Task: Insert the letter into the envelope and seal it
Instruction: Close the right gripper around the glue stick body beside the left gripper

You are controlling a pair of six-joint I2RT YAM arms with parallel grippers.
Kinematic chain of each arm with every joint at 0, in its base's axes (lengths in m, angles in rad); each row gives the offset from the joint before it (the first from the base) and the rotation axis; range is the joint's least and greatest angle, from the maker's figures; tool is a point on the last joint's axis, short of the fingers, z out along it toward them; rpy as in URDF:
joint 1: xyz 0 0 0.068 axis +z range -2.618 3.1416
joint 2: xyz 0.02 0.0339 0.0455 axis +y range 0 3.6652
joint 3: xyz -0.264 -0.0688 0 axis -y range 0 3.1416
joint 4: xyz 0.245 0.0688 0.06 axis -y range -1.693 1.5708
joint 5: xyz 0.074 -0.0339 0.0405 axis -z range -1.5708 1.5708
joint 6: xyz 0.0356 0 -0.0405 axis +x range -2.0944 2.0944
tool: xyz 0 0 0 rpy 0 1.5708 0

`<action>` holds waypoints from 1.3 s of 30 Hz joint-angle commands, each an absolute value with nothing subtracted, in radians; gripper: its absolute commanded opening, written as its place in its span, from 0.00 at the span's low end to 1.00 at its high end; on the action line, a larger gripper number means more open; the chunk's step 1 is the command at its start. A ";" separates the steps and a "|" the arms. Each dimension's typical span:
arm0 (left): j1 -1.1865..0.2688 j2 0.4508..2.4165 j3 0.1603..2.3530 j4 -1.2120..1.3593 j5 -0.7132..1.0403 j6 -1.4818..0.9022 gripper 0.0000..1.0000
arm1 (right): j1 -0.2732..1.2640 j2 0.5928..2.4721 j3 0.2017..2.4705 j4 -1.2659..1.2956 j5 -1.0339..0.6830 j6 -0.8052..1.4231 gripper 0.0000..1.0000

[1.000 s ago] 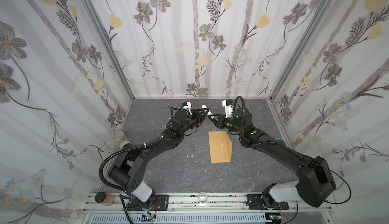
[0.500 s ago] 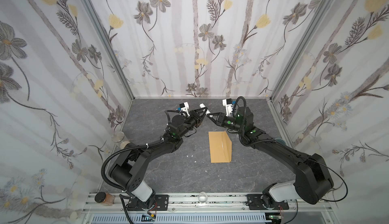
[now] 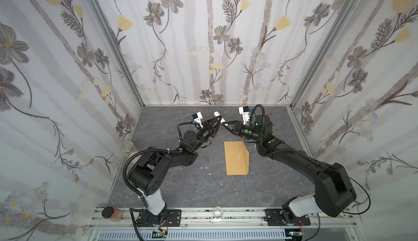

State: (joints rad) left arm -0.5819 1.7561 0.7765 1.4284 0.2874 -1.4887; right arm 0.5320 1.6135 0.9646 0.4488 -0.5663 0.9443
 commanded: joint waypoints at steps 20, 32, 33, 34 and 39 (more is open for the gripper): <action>-0.575 1.623 0.821 1.093 0.358 -1.423 0.00 | 0.539 1.496 1.009 0.226 -0.295 0.634 0.37; -0.560 1.619 0.925 0.804 0.404 -1.470 0.00 | 0.733 1.375 0.988 0.012 0.192 0.227 0.43; -0.560 1.621 0.939 0.782 0.414 -1.466 0.00 | 0.739 1.380 0.989 0.003 0.205 0.207 0.43; -0.559 1.621 0.949 0.766 0.424 -1.460 0.00 | 0.745 1.386 0.990 0.000 0.215 0.189 0.43; -0.560 1.622 0.969 0.743 0.447 -1.450 0.00 | 0.765 1.408 0.992 0.012 0.216 0.104 0.46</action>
